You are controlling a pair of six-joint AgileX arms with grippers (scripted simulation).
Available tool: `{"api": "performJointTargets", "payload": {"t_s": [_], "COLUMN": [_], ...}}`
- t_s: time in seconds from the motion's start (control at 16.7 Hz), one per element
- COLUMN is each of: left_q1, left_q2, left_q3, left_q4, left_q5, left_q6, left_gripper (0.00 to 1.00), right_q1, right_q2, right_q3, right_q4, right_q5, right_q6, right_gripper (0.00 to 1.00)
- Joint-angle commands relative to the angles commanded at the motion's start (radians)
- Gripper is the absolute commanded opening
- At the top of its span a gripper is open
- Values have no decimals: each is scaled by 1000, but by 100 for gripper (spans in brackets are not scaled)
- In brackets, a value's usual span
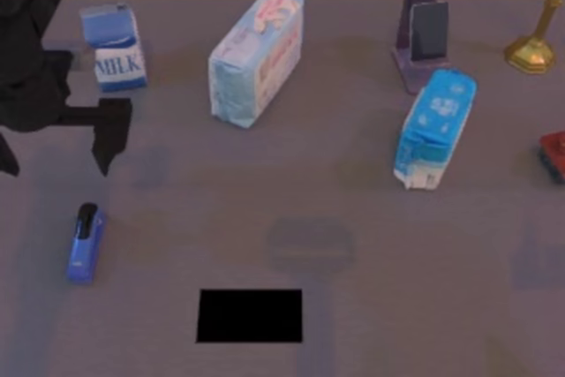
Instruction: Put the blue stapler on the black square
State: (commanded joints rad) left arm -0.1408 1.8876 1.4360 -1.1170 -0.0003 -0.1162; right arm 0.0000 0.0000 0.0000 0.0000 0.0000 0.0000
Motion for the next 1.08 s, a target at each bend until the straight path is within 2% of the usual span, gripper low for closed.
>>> {"api": "performJointTargets", "payload": {"t_s": [0.24, 0.6, 0.96, 1.08], "left_q1": [-2, -3, -3, -3], "left_q2": [30, 133, 149, 149], "left_q3": [-49, -197, -218, -218], "left_q4": [72, 334, 365, 365], "left_q5": [0, 1, 1, 1], "left_q6": [3, 4, 4, 4], "left_gripper": [100, 100, 100, 85], "right_q1": [0, 0, 0, 0], "right_q2": [0, 0, 0, 0], "right_q3": [0, 0, 0, 0], "right_q4": [0, 0, 0, 0], "right_q5": [0, 0, 0, 0], "right_q6": [0, 0, 0, 0], "right_gripper": [100, 100, 100, 100]}}
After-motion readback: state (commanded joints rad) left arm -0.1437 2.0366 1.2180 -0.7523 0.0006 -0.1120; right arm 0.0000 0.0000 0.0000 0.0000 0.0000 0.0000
